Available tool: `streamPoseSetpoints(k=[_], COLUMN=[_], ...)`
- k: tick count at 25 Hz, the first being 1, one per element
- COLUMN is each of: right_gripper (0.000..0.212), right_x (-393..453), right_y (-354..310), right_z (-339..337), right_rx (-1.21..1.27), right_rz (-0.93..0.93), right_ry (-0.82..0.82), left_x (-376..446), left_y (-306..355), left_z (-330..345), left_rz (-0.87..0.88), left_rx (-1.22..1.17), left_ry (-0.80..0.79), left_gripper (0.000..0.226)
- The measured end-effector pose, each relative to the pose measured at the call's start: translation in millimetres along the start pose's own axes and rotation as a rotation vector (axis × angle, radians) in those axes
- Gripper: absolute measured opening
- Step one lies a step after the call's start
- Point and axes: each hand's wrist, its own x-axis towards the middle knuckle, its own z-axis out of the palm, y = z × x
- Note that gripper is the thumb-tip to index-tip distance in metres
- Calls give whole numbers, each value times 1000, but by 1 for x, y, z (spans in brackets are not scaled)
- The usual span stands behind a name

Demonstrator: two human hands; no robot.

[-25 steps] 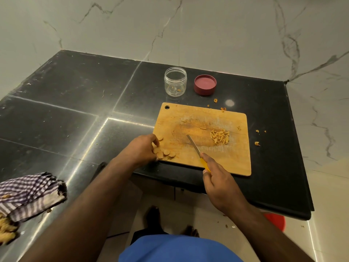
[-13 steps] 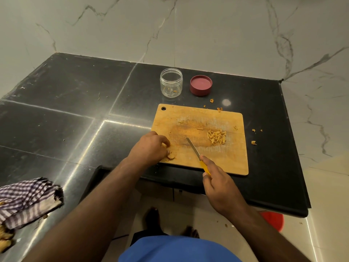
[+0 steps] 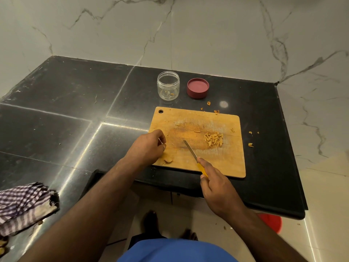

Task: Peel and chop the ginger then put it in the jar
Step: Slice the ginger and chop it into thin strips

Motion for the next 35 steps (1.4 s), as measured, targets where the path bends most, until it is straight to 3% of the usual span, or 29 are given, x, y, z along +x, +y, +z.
streamPoseSetpoints(k=[8,11,15,21,26,31,33,35], right_gripper=[52,53,56,60,61,61,58,52], right_x=[-1,3,16,38,49,25,20,21], right_y=[9,17,17,0,1,16,21,21], right_z=[-9,-13,-15,-11,-10,-14,-18,-19], right_rx=[3,-194,-425,-512,-484,-454,-320,-13], right_rz=[33,-19,-18,-2,46,-11,-41,9], right_ry=[75,122,56,-16,-110,-92,-29,63], left_x=[9,15,21,25,26,29,28,27], left_y=[20,29,35,33,35,36,35,34], left_z=[14,22,25,23,23,24,24,24], left_rz=[59,58,53,53,45,32,32,33], left_rx=[-116,-105,-80,-26,16,13,2,-17], left_ry=[-32,-91,-109,-116,-123,-127,-127,-125], left_gripper=[21,25,29,31,33,33,33,32])
